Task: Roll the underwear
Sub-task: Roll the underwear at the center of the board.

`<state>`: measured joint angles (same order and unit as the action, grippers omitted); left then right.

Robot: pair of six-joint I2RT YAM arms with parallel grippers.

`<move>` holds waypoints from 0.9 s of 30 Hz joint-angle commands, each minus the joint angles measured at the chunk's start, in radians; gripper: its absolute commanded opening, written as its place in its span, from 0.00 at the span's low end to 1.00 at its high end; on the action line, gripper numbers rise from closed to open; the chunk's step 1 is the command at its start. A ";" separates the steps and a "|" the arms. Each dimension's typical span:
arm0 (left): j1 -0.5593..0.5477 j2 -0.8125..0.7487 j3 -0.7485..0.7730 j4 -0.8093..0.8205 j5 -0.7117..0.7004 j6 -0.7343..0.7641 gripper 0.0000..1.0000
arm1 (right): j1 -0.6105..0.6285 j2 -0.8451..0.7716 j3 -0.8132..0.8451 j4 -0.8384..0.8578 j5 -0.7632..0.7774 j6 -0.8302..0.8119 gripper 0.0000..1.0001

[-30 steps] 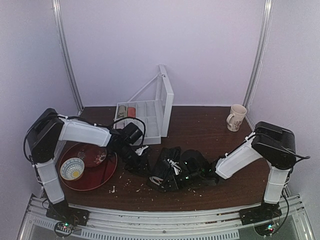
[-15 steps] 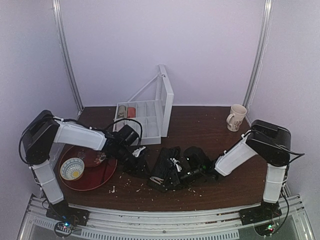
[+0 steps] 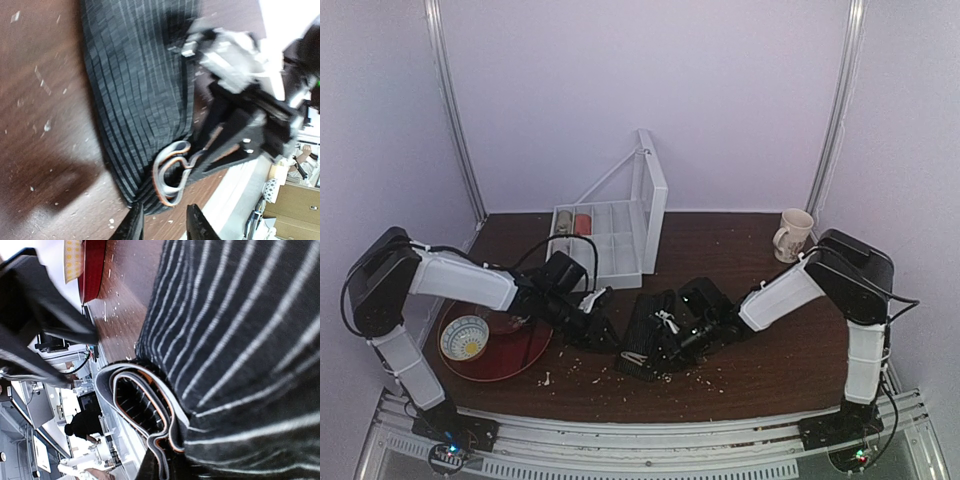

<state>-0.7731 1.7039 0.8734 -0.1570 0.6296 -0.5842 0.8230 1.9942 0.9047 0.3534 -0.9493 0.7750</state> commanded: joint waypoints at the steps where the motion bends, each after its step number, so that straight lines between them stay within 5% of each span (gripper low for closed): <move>1: 0.009 -0.043 -0.022 0.105 0.014 0.009 0.42 | -0.025 0.042 0.045 -0.252 0.010 -0.106 0.00; 27: -0.018 0.089 -0.138 0.419 0.152 -0.045 0.47 | -0.029 0.064 0.232 -0.530 0.017 -0.234 0.00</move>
<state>-0.7746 1.7634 0.7269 0.1997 0.7582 -0.6319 0.8028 2.0277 1.1221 -0.0925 -0.9733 0.5632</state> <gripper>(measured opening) 0.468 0.010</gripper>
